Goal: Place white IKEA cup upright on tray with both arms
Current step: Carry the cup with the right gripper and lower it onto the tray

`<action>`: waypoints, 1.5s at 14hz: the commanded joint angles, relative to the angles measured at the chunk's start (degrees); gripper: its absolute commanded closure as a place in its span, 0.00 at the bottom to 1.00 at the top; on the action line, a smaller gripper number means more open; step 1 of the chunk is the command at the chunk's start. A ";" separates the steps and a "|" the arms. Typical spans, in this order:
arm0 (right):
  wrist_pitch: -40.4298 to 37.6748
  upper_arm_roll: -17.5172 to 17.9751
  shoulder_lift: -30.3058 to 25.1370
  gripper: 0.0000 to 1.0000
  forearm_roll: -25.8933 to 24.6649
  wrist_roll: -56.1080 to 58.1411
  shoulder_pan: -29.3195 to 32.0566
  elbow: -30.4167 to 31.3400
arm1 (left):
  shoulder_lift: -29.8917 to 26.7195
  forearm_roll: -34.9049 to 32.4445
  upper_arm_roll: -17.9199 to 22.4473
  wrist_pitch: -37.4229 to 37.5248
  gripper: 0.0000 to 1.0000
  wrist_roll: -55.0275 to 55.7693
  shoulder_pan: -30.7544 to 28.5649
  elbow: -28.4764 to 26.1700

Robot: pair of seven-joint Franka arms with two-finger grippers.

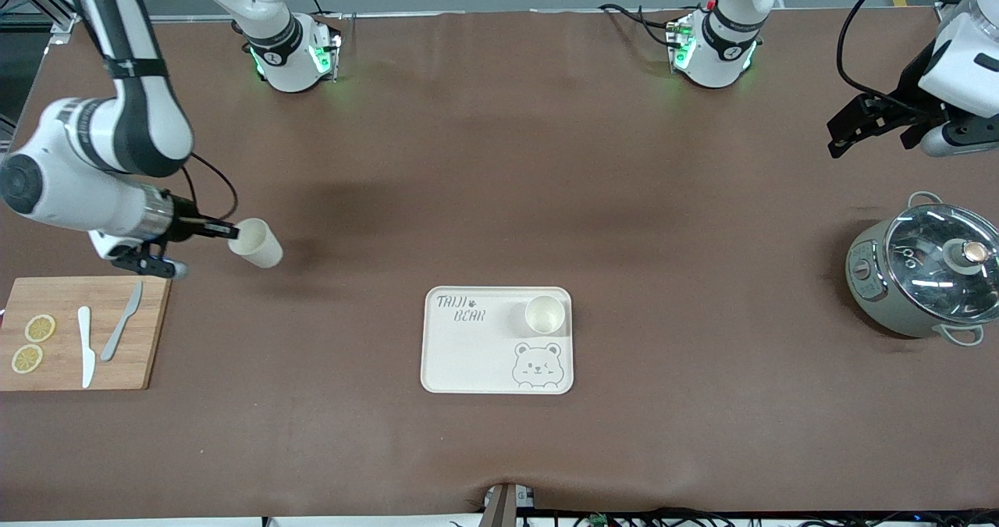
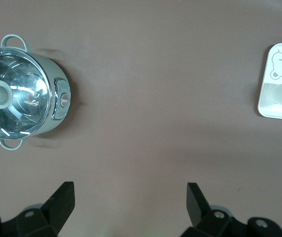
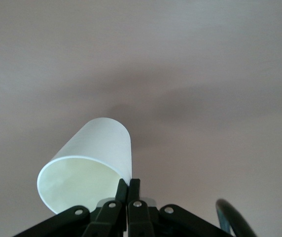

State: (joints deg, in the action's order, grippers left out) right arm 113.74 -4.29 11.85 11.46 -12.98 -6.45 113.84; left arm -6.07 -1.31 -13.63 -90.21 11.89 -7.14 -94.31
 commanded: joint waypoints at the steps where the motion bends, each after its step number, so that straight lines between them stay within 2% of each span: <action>1: -7.71 -0.45 13.68 1.00 3.98 -15.00 -5.49 -18.76 | -1.23 1.05 0.09 -0.94 0.00 -1.69 -0.50 -0.97; 2: -9.40 -0.45 17.29 1.00 7.05 -19.76 -6.63 -23.52 | -1.23 1.22 0.09 -0.94 0.00 -1.78 -0.50 -0.97; 4: -9.68 -0.54 20.83 1.00 11.63 -27.50 -9.97 -27.78 | -1.23 1.66 0.18 -0.85 0.00 -3.35 -0.68 -0.71; 9: -7.40 -0.45 28.22 1.00 17.09 -45.09 -15.51 -36.65 | -0.96 1.84 0.71 -0.41 0.00 -5.91 -1.03 0.35; 13: -0.63 -0.45 30.33 1.00 21.22 -52.40 -19.28 -38.07 | -0.88 1.92 0.71 -0.41 0.00 -5.91 -1.12 0.26; 16: 4.63 -0.54 33.05 1.00 21.23 -55.13 -22.55 -38.25 | -0.88 1.93 0.71 -0.41 0.00 -5.91 -1.12 0.26; 21: 5.27 -0.63 34.99 1.00 20.62 -55.05 -23.16 -38.08 | -0.70 2.01 0.80 -0.41 0.00 -6.70 -1.21 0.88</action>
State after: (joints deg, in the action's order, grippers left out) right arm 119.64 -4.40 45.66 31.34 -67.25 -29.15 77.67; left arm -6.13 -0.82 -12.91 -90.70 6.72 -7.70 -93.71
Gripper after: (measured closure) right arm 0.982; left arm 0.000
